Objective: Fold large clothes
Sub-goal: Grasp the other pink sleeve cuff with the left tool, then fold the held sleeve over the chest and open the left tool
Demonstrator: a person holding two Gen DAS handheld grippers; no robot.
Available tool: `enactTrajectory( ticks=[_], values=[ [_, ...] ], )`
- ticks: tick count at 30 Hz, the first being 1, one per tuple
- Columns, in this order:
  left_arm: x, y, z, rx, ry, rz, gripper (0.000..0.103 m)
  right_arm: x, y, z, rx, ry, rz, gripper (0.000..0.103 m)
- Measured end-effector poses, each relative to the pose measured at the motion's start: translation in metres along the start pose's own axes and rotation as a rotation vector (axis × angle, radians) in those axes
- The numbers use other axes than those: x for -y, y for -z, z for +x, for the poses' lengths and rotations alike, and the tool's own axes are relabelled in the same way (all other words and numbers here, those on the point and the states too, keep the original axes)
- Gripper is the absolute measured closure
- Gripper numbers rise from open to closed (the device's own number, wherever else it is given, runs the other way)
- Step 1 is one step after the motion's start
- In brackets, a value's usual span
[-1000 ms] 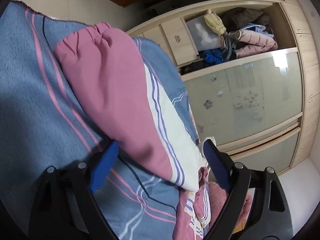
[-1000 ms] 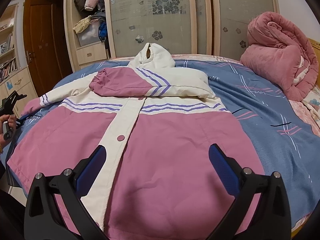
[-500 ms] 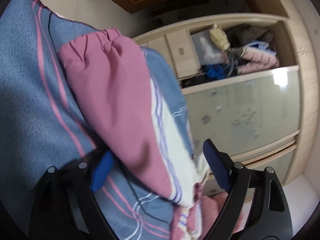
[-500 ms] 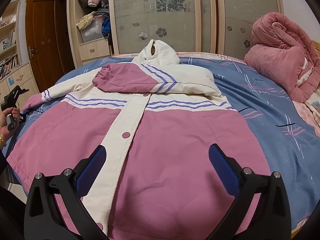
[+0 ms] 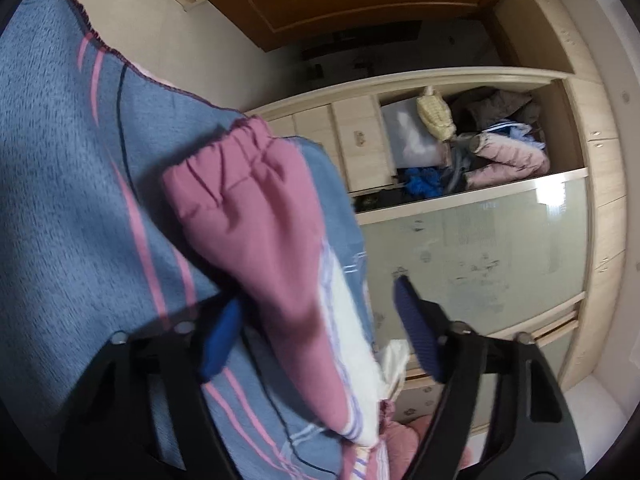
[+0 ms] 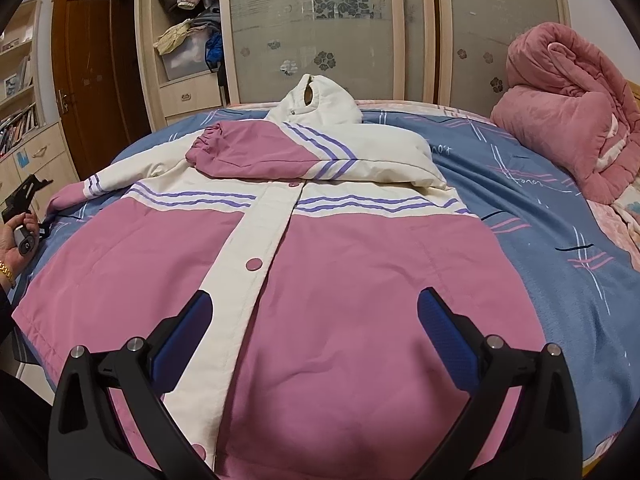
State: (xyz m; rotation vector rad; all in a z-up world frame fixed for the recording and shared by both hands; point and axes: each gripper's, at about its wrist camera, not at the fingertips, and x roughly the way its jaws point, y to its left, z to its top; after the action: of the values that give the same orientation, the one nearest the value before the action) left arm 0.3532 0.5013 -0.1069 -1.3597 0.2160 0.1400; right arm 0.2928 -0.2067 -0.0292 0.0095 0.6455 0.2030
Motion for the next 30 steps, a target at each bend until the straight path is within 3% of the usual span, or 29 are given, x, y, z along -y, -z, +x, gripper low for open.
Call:
enactTrajectory(
  ticks=[2,5,6,9,11,16,20,22,25,29,30],
  values=[
    [-0.001,0.001,0.0,0.008,-0.022,0.008,0.052,0.0,0.0,0.0,0.001,0.0,0.001,0.001],
    [-0.006,0.001,-0.002,0.026,-0.04,-0.003,0.082,-0.001,-0.001,0.001,-0.002,-0.002,-0.002,0.001],
    [-0.005,0.001,-0.003,0.033,-0.038,0.001,0.088,-0.002,-0.001,0.002,-0.004,-0.003,-0.004,0.001],
    [0.012,0.004,-0.007,0.061,-0.064,0.101,0.092,-0.005,-0.001,0.003,-0.008,-0.012,-0.007,0.001],
    [0.036,0.011,-0.011,0.097,-0.092,0.221,0.093,-0.006,-0.002,0.003,-0.006,-0.016,-0.007,0.001],
    [0.12,0.055,-0.007,0.193,-0.17,0.632,0.094,-0.007,-0.005,0.001,0.006,-0.031,0.003,0.001],
    [0.207,0.13,0.045,0.134,-0.246,1.021,0.094,-0.004,-0.005,0.005,-0.003,-0.044,0.024,0.001],
    [0.253,0.18,0.065,0.092,-0.211,1.187,0.094,-0.003,-0.005,0.007,-0.011,-0.048,0.033,0.001],
    [0.303,0.269,0.085,-0.022,-0.117,1.351,0.094,0.002,-0.008,0.007,-0.008,-0.063,0.065,0.001],
    [0.311,0.391,0.115,-0.216,-0.084,1.52,0.087,0.005,-0.009,0.003,0.004,-0.068,0.075,0.001],
    [0.303,0.414,0.121,-0.258,-0.087,1.544,0.08,0.008,-0.009,0.004,0.0,-0.067,0.078,0.001]
  ],
)
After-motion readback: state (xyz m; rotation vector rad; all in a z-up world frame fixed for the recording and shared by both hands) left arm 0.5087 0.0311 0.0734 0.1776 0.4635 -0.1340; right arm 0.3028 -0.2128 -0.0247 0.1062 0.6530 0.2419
